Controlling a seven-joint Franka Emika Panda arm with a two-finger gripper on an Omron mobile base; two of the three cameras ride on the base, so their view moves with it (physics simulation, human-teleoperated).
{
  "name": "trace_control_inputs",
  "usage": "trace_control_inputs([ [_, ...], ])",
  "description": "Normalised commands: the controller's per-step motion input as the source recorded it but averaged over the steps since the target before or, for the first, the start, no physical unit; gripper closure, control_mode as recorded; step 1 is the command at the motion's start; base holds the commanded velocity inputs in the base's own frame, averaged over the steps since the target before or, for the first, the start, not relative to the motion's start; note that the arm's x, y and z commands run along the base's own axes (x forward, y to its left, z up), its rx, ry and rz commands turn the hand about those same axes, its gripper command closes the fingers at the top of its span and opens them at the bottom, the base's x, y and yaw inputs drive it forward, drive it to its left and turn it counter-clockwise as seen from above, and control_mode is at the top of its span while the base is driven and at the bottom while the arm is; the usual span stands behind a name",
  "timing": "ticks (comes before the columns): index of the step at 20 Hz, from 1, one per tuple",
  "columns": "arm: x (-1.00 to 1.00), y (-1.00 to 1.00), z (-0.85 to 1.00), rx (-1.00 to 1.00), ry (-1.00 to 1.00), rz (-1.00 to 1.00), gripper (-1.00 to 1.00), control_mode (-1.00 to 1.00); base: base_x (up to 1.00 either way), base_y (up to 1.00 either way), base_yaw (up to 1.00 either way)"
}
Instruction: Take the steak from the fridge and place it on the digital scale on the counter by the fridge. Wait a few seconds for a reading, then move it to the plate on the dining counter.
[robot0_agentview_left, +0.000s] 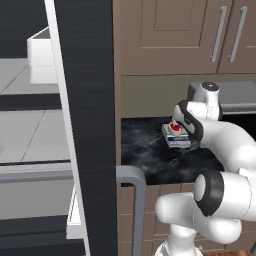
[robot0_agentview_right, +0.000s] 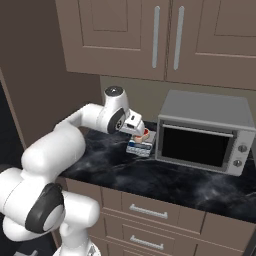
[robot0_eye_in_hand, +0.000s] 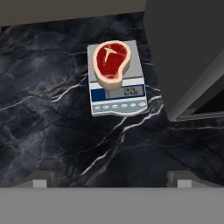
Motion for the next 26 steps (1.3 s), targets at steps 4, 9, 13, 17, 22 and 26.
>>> trace_control_inputs([
  [4, 0.0, 0.0, 0.0, 0.0, 0.0, 0.0, -1.0, -1.0, 0.0, 0.0, 0.0],
  [9, 0.0, 0.0, 0.0, 0.0, 0.0, 0.0, -1.0, -1.0, 0.0, 0.0, 0.0],
  [13, 0.0, 0.0, 0.0, 0.0, 0.0, 0.0, -1.0, -1.0, 0.0, 0.0, 0.0],
  [17, 0.0, 0.0, 0.0, 0.0, 0.0, 0.0, -1.0, -1.0, 0.0, 0.0, 0.0],
  [22, 0.0, 0.0, 0.0, 0.0, 0.0, 0.0, -1.0, -1.0, 0.0, 0.0, 0.0],
  [26, 0.0, 0.0, 0.0, 0.0, 0.0, 0.0, -1.0, -1.0, 0.0, 0.0, 0.0],
])
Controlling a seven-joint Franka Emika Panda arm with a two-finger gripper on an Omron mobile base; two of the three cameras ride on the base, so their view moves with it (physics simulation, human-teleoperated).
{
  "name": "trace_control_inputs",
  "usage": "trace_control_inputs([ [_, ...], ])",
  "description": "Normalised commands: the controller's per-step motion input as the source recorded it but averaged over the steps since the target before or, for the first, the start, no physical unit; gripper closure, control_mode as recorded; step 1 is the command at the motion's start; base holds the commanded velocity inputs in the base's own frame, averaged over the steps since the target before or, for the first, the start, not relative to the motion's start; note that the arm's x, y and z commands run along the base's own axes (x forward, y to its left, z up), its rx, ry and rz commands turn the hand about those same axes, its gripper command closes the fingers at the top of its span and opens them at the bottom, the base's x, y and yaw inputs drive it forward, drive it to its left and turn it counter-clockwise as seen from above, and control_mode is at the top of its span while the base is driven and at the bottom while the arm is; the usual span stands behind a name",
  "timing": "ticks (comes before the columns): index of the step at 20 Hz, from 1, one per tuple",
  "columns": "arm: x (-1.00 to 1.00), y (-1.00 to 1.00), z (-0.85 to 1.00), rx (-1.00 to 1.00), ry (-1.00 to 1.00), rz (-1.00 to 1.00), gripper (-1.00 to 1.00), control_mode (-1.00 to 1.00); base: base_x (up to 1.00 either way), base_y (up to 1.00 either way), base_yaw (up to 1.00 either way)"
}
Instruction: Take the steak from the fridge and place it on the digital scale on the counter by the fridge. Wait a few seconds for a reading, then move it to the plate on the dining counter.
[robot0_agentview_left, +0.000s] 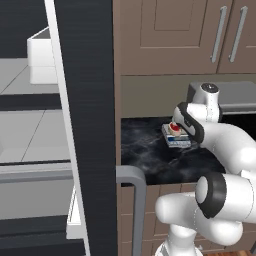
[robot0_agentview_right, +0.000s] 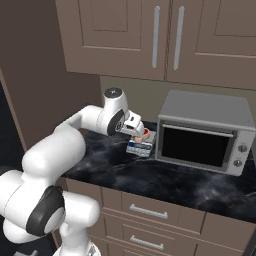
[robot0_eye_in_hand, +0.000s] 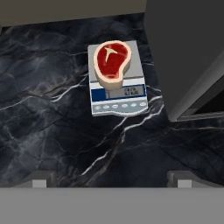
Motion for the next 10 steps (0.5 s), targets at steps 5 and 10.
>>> trace_control_inputs([
  [5, 0.0, 0.0, 0.0, 0.0, 0.0, 0.0, -1.0, -1.0, 0.0, 0.0, 0.0],
  [10, 0.0, 0.0, 0.0, 0.0, 0.0, 0.0, -1.0, -1.0, 0.0, 0.0, 0.0],
])
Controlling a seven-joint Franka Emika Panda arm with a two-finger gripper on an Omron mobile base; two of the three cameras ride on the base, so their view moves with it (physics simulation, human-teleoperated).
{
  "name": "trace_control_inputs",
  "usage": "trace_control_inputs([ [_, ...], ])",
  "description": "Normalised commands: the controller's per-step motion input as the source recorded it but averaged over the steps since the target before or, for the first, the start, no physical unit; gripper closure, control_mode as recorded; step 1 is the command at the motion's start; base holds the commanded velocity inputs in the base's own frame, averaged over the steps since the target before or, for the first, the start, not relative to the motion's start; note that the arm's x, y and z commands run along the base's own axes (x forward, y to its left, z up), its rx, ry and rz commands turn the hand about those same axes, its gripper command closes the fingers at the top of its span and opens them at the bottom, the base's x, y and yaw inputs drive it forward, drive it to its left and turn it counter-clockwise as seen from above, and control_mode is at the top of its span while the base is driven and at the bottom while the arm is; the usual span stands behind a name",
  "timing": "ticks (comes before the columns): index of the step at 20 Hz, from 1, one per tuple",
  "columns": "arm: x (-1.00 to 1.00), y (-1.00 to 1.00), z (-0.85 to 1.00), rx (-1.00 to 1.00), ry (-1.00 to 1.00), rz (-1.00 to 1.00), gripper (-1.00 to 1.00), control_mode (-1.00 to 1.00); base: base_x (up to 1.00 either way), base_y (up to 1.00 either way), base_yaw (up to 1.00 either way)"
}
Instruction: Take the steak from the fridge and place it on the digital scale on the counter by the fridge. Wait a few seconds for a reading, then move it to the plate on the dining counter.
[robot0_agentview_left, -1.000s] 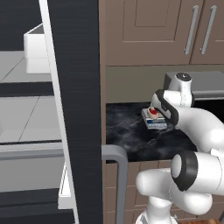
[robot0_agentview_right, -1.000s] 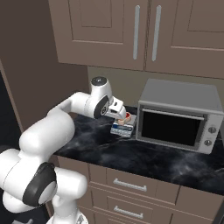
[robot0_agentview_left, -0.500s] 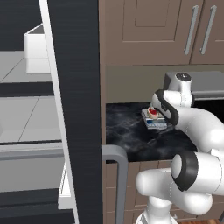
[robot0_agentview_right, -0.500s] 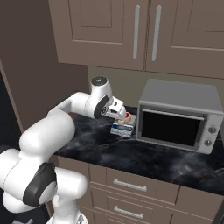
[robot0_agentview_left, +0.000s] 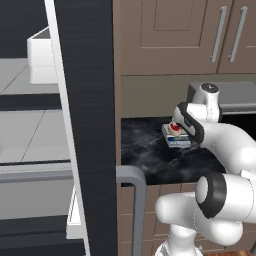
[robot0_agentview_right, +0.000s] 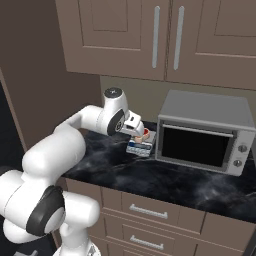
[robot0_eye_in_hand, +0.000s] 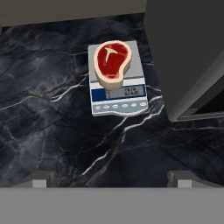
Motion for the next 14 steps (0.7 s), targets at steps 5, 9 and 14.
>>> trace_control_inputs([
  [5, 0.0, 0.0, 0.0, 0.0, 0.0, 0.0, -1.0, -1.0, 0.0, 0.0, 0.0],
  [9, 0.0, 0.0, 0.0, 0.0, 0.0, 0.0, -1.0, -1.0, 0.0, 0.0, 0.0],
  [14, 0.0, 0.0, 0.0, 0.0, 0.0, 0.0, -1.0, -1.0, 0.0, 0.0, 0.0],
])
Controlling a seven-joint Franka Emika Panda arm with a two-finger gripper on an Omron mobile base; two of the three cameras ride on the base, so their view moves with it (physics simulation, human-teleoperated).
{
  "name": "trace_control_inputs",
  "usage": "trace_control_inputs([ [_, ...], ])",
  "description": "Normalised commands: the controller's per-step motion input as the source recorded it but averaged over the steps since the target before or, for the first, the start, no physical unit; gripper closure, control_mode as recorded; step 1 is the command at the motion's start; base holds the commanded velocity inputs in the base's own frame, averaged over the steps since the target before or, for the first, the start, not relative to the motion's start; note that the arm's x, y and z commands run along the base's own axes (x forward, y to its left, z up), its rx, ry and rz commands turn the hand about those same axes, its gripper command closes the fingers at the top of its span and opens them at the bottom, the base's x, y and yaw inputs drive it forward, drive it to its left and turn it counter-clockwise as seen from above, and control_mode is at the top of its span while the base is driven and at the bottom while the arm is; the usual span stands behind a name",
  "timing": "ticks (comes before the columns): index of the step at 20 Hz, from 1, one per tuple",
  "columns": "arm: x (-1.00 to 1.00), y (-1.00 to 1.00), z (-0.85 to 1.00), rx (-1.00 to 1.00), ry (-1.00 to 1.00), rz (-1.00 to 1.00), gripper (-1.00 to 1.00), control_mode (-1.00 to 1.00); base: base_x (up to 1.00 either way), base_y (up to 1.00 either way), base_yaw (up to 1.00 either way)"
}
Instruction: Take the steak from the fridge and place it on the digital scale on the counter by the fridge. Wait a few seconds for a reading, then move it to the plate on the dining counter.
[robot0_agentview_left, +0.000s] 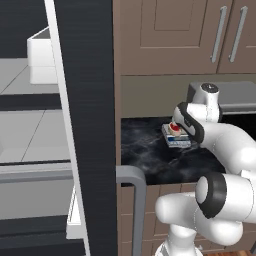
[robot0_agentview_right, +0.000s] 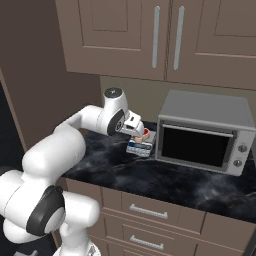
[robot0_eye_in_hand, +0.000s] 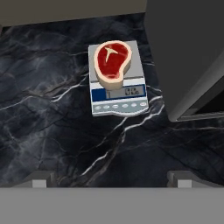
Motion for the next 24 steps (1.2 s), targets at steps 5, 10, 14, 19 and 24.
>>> trace_control_inputs([
  [5, 0.0, 0.0, 0.0, 0.0, 0.0, 0.0, -1.0, -1.0, 0.0, 0.0, 0.0],
  [10, 0.0, 0.0, 0.0, 0.0, 0.0, 0.0, -1.0, -1.0, 0.0, 0.0, 0.0],
  [14, 0.0, 0.0, 0.0, 0.0, 0.0, 0.0, -1.0, -1.0, 0.0, 0.0, 0.0],
  [19, 0.0, 0.0, 0.0, 0.0, 0.0, 0.0, -1.0, -1.0, 0.0, 0.0, 0.0],
  [24, 0.0, 0.0, 0.0, 0.0, 0.0, 0.0, -1.0, -1.0, 0.0, 0.0, 0.0],
])
